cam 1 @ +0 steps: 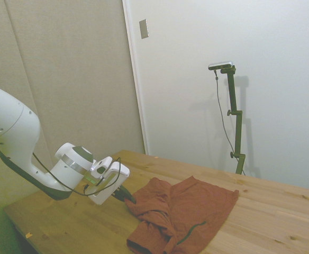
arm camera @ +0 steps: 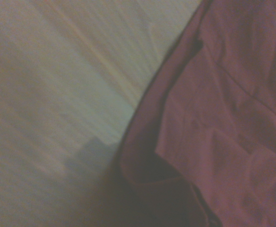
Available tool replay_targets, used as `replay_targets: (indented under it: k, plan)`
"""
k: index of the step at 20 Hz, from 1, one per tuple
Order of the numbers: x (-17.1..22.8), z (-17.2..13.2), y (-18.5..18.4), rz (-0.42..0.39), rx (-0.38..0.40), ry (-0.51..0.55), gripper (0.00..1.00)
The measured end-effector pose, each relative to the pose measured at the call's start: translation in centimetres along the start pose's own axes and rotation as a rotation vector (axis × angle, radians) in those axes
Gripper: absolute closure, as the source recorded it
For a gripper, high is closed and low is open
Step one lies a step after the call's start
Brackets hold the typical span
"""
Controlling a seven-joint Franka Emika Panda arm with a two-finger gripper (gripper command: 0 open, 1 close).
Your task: Fold the shorts
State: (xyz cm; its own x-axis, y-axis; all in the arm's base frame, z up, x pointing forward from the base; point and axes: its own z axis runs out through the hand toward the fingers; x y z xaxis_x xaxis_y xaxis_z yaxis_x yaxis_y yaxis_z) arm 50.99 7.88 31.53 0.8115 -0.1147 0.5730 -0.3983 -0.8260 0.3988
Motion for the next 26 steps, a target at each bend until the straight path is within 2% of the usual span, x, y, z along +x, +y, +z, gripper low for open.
replay_targets:
  k: [6,11,14,21,26]
  plan:
    - [6.4,-0.5,4.8,0.119,-0.025,0.051,1.0]
    - [11.3,2.6,11.1,0.264,-0.04,0.005,1.0]
    - [13.3,4.9,13.3,0.323,-0.025,-0.031,1.0]
    - [18.7,7.8,16.5,0.415,-0.002,-0.062,1.0]
    - [20.9,10.6,19.1,0.463,-0.028,-0.066,1.0]
